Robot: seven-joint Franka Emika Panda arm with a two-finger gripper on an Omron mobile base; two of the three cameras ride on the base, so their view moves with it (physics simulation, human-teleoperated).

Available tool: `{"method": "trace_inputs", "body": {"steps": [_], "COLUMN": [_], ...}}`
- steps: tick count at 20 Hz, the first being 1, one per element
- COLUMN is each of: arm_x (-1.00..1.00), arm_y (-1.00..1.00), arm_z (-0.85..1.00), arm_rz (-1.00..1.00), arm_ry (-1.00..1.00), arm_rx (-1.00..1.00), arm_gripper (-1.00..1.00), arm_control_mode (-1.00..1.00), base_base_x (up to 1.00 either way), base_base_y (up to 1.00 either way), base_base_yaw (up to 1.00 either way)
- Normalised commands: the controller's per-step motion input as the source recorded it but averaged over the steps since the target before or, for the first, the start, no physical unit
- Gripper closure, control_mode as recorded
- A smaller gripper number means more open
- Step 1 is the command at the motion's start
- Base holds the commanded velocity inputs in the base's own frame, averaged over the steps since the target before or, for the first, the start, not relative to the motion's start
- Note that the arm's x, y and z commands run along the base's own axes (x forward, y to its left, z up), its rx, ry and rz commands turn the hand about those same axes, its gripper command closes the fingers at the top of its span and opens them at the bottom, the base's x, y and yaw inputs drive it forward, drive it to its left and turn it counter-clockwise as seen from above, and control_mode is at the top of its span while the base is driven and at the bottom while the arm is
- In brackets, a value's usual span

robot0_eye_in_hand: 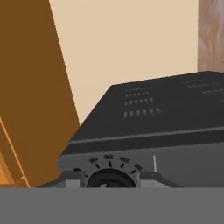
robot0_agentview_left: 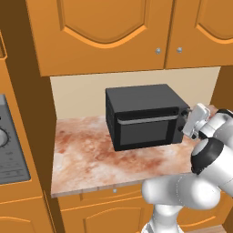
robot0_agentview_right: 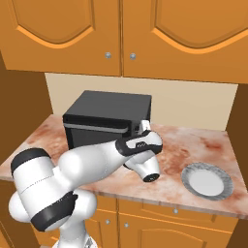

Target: Pull the toaster oven rack outwards. Pick up the baguette from the plate and place it on the toaster oven rack. Close the toaster oven door fully and set the temperature to the lowest setting.

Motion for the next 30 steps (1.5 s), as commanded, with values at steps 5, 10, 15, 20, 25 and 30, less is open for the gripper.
{"method": "trace_inputs", "body": {"steps": [5, 10, 15, 20, 25, 30], "arm_x": [-0.01, -0.01, 0.00, -0.02, -0.05, -0.02], "arm_y": [0.22, 0.17, 0.18, 0.14, 0.05, 0.13], "arm_z": [-0.15, -0.09, -0.08, -0.14, -0.24, -0.29], "arm_rz": [-0.01, -0.02, -0.03, -0.03, -0.03, -0.05], "arm_ry": [-0.08, -0.04, -0.04, -0.01, -0.05, -0.12], "arm_rx": [-0.19, -0.16, -0.19, -0.17, -0.19, -0.24], "arm_gripper": [1.00, 1.00, 1.00, 1.00, 1.00, 1.00], "arm_control_mode": [-1.00, -1.00, -1.00, -1.00, -1.00, -1.00], "base_base_x": [0.00, 0.00, 0.00, 0.00, 0.00, 0.00], "base_base_y": [0.00, 0.00, 0.00, 0.00, 0.00, 0.00], "base_base_yaw": [0.00, 0.00, 0.00, 0.00, 0.00, 0.00]}}
